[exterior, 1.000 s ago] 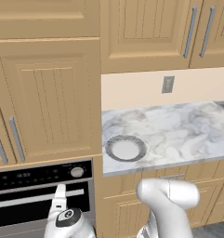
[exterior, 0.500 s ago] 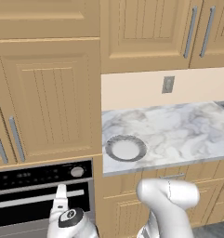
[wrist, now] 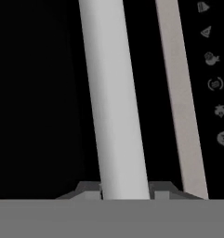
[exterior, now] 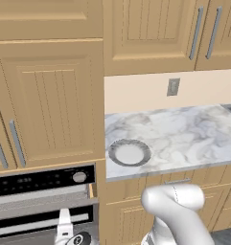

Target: Take the baked cake out of the oven and place it on the plate for cooling. Then close the oven door.

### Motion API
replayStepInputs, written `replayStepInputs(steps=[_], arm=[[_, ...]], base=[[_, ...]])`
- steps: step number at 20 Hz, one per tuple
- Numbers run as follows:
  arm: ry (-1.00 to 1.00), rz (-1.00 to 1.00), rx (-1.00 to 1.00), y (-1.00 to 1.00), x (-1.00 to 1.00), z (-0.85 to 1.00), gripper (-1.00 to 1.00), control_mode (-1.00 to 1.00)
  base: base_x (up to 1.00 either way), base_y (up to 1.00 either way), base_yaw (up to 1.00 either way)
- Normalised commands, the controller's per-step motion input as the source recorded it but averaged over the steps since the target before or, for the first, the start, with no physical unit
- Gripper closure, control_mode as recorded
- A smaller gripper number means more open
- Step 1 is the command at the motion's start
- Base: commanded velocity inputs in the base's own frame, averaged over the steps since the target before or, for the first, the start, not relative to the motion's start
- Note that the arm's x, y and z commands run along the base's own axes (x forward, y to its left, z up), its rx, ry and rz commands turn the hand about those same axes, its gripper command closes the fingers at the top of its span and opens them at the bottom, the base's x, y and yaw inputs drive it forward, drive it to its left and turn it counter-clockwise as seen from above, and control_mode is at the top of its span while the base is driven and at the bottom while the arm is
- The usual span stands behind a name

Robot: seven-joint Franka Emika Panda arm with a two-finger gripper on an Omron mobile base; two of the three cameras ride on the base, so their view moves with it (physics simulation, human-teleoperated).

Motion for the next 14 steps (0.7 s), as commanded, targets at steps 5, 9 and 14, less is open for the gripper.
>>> replayStepInputs(steps=[5, 9, 14], arm=[[0.13, 0.08, 0.0, 0.1, -0.72, -0.45, 1.0, -1.0], [0.14, 0.06, 0.0, 0.1, -0.61, -0.48, 1.0, -1.0], [0.18, 0.03, -0.01, 0.13, -0.45, -0.45, 1.0, -1.0]], base=[[0.0, 0.0, 0.0], [0.0, 0.0, 0.0], [0.0, 0.0, 0.0]])
